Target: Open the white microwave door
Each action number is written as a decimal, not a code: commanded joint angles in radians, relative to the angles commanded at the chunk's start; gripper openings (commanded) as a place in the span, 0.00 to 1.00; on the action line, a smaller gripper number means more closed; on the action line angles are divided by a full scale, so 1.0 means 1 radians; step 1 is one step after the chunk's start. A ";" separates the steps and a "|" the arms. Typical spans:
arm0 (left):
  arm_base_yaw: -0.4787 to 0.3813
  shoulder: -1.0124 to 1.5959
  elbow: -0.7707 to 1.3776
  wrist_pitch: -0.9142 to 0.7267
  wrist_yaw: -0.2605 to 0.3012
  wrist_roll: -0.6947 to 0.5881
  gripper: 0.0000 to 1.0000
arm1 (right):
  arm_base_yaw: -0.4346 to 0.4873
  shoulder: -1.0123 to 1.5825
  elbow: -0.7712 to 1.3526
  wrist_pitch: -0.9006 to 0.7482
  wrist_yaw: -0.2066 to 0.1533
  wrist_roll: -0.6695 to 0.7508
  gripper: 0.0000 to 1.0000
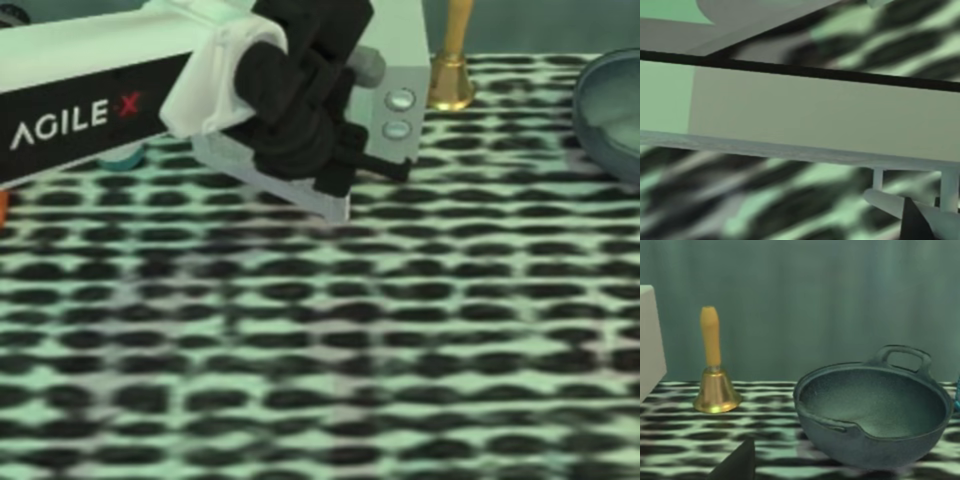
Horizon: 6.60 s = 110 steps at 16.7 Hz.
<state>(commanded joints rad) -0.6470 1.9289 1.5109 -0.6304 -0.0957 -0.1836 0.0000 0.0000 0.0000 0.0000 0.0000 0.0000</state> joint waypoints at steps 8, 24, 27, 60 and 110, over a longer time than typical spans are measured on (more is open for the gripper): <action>0.025 -0.046 -0.063 0.022 0.032 0.077 0.00 | 0.000 0.000 0.000 0.000 0.000 0.000 1.00; 0.025 -0.046 -0.063 0.022 0.032 0.077 0.00 | 0.000 0.000 0.000 0.000 0.000 0.000 1.00; 0.025 -0.046 -0.063 0.022 0.032 0.077 0.00 | 0.000 0.000 0.000 0.000 0.000 0.000 1.00; 0.049 -0.092 -0.124 0.040 0.078 0.157 0.00 | 0.000 0.000 0.000 0.000 0.000 0.000 1.00; 0.119 -0.185 -0.237 0.051 0.198 0.364 0.00 | 0.000 0.000 0.000 0.000 0.000 0.000 1.00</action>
<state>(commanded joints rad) -0.5279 1.7435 1.2736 -0.5792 0.1026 0.1800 0.0000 0.0000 0.0000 0.0000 0.0000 0.0000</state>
